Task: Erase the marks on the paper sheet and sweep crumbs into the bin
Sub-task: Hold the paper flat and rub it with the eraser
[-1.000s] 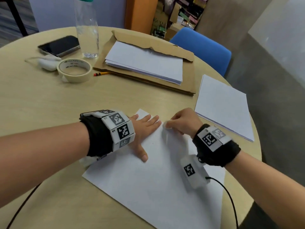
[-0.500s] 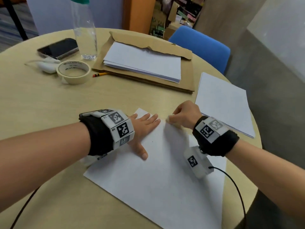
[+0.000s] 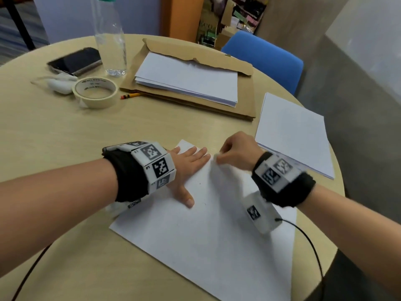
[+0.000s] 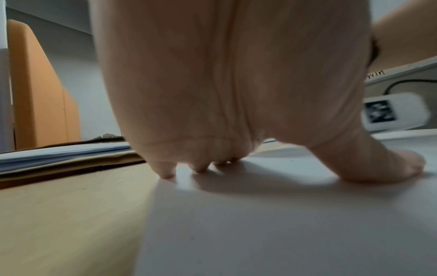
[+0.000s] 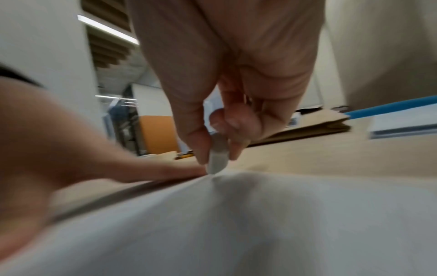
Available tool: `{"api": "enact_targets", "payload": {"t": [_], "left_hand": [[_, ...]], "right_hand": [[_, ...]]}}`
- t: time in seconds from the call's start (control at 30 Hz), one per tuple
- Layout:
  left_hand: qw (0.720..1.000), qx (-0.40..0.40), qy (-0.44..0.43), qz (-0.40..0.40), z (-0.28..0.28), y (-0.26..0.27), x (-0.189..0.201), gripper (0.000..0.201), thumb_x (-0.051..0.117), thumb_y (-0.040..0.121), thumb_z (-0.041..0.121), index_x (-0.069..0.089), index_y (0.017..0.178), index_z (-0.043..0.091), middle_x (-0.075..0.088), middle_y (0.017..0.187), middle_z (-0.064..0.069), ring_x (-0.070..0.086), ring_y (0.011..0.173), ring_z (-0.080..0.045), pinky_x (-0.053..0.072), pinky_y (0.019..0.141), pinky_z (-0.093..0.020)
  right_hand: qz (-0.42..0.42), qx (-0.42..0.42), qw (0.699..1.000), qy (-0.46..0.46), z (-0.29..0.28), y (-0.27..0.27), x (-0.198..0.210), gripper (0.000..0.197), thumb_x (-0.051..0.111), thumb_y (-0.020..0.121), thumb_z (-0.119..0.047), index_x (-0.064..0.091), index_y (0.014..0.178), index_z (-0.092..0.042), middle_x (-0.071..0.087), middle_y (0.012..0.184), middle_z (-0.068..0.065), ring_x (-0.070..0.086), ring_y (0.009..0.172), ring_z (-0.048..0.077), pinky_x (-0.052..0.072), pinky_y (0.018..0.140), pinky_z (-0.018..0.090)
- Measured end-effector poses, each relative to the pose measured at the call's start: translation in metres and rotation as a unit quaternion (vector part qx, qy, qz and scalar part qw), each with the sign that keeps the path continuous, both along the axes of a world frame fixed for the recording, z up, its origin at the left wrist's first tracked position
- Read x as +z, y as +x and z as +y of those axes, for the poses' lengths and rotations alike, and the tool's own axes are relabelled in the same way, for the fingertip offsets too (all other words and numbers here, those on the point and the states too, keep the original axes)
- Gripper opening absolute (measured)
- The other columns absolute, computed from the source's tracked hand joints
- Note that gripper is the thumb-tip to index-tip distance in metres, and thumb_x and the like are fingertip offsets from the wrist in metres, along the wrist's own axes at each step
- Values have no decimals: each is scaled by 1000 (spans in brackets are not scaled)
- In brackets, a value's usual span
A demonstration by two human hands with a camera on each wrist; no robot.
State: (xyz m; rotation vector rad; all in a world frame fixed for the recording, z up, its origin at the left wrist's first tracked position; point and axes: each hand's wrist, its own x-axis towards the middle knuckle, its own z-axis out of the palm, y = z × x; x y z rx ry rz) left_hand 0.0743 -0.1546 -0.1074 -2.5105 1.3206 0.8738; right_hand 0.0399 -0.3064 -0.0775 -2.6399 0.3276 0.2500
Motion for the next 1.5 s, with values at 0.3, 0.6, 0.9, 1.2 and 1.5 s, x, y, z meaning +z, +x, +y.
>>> {"api": "enact_targets", "payload": {"t": [0.3, 0.6, 0.9, 1.2, 1.5], "left_hand": [[1000, 3, 0, -6, 0, -1, 2, 121, 63, 75, 60, -24, 146, 14, -27, 155, -3, -17, 145, -21, -2, 117, -45], [1000, -2, -11, 2, -1, 7, 10, 115, 67, 77, 52, -17, 148, 16, -23, 157, 1, -14, 146, -20, 0, 118, -45], [988, -133, -79, -23, 25, -52, 43, 81, 39, 92, 53, -14, 148, 29, -25, 155, 10, -17, 145, -13, -4, 118, -37], [976, -204, 23, 68, 83, -109, 10, 85, -11, 58, 73, -36, 131, 36, -48, 131, 21, -36, 132, -5, -25, 106, -30], [998, -49, -16, -40, 70, -106, 15, 89, -15, 65, 80, -37, 131, 25, -45, 131, 8, -31, 131, -5, -21, 107, -34]], "right_hand": [[81, -22, 992, 98, 7, -7, -5, 16, 74, 68, -15, 64, 57, -12, 52, 44, -5, 46, 45, 8, 39, 47, 21], [-35, -312, 775, 548, -33, -36, -10, 9, 53, 86, -10, 52, 78, -11, 43, 63, 1, 37, 40, 8, 32, 37, 15], [-48, -339, 742, 576, -34, -68, -35, 10, 42, 86, -14, 52, 86, -10, 43, 57, -1, 37, 31, 8, 31, 33, 13], [-53, -280, 807, 517, -37, -67, -44, 6, 45, 83, -14, 48, 82, -9, 37, 62, 1, 33, 32, 7, 27, 32, 14], [-50, -272, 820, 500, -39, -66, -45, 8, 48, 81, -15, 51, 80, -8, 39, 61, 1, 33, 33, 7, 26, 33, 14]]}}
